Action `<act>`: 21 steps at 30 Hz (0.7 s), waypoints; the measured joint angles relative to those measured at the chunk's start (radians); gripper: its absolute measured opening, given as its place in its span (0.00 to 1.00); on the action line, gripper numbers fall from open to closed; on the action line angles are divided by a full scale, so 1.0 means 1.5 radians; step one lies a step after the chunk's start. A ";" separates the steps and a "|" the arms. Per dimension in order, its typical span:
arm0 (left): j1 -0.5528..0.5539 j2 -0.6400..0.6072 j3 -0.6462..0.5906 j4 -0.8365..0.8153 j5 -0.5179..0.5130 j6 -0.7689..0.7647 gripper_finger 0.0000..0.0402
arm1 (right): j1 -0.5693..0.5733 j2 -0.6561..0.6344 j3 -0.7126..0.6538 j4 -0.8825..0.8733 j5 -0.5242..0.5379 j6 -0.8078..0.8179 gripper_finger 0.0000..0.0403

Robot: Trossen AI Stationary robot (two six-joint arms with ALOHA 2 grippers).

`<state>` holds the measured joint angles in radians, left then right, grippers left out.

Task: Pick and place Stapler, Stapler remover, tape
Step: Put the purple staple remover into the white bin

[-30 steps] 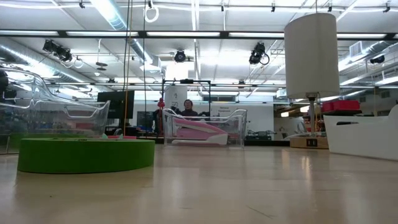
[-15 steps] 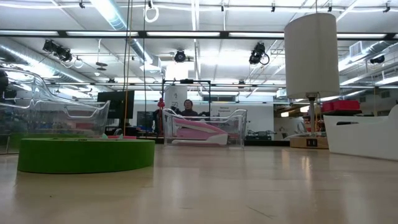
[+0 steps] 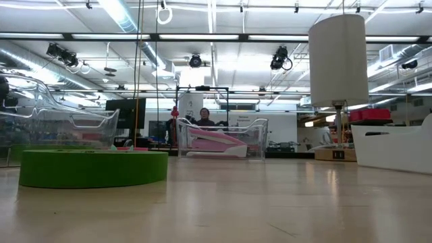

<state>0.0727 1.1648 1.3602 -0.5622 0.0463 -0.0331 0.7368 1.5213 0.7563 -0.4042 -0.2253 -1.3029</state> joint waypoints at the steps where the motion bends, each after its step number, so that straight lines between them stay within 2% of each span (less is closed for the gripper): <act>1: 0.000 0.000 0.000 0.000 0.000 0.000 0.03 | 0.000 0.003 0.000 0.001 -0.001 0.000 0.43; 5: 0.000 0.000 0.000 -0.004 0.000 0.000 0.03 | 0.000 0.015 0.000 0.002 -0.002 0.006 0.37; 15: 0.000 0.000 0.000 -0.009 0.000 0.000 0.03 | 0.000 0.020 0.000 0.000 -0.002 0.007 0.16; 21: 0.000 0.000 0.000 -0.009 0.000 0.000 0.03 | 0.000 0.020 0.000 0.000 -0.034 0.009 0.05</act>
<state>0.0727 1.1649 1.3602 -0.5751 0.0463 -0.0338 0.7368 1.5513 0.7563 -0.4048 -0.2766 -1.2896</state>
